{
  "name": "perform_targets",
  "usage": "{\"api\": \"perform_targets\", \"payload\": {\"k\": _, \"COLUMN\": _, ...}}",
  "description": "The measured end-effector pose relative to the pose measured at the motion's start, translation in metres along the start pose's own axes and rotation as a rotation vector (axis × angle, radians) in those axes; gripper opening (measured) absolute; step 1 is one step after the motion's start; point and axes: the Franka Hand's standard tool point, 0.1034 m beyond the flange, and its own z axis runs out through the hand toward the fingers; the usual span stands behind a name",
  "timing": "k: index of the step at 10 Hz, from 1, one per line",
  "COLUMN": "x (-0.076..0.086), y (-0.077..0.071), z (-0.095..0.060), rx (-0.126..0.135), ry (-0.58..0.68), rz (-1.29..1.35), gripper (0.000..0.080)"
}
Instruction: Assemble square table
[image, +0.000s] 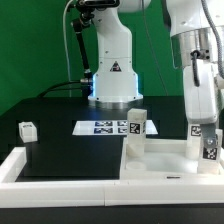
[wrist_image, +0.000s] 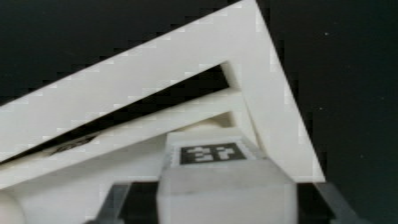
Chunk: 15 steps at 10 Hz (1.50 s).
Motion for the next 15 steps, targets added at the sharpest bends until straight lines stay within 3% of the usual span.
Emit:
{"api": "perform_targets", "payload": {"k": 1, "x": 0.000, "y": 0.000, "z": 0.000, "rx": -0.001, "ry": 0.000, "rz": -0.006, "gripper": 0.0395}}
{"api": "perform_targets", "payload": {"k": 2, "x": 0.000, "y": 0.000, "z": 0.000, "rx": -0.001, "ry": 0.000, "rz": -0.006, "gripper": 0.0573}}
{"api": "perform_targets", "payload": {"k": 3, "x": 0.000, "y": 0.001, "z": 0.001, "rx": -0.001, "ry": 0.000, "rz": -0.006, "gripper": 0.0573}}
{"api": "perform_targets", "payload": {"k": 4, "x": 0.000, "y": 0.001, "z": 0.001, "rx": -0.001, "ry": 0.000, "rz": -0.006, "gripper": 0.0634}}
{"api": "perform_targets", "payload": {"k": 5, "x": 0.000, "y": 0.000, "z": 0.000, "rx": 0.000, "ry": 0.000, "rz": -0.013, "gripper": 0.0645}}
{"api": "perform_targets", "payload": {"k": 7, "x": 0.013, "y": -0.018, "z": -0.030, "rx": 0.050, "ry": -0.022, "rz": -0.074, "gripper": 0.0649}}
{"api": "perform_targets", "payload": {"k": 8, "x": 0.016, "y": -0.022, "z": -0.034, "rx": 0.057, "ry": -0.022, "rz": -0.072, "gripper": 0.0649}}
{"api": "perform_targets", "payload": {"k": 15, "x": 0.017, "y": -0.020, "z": -0.030, "rx": 0.052, "ry": -0.018, "rz": -0.083, "gripper": 0.0649}}
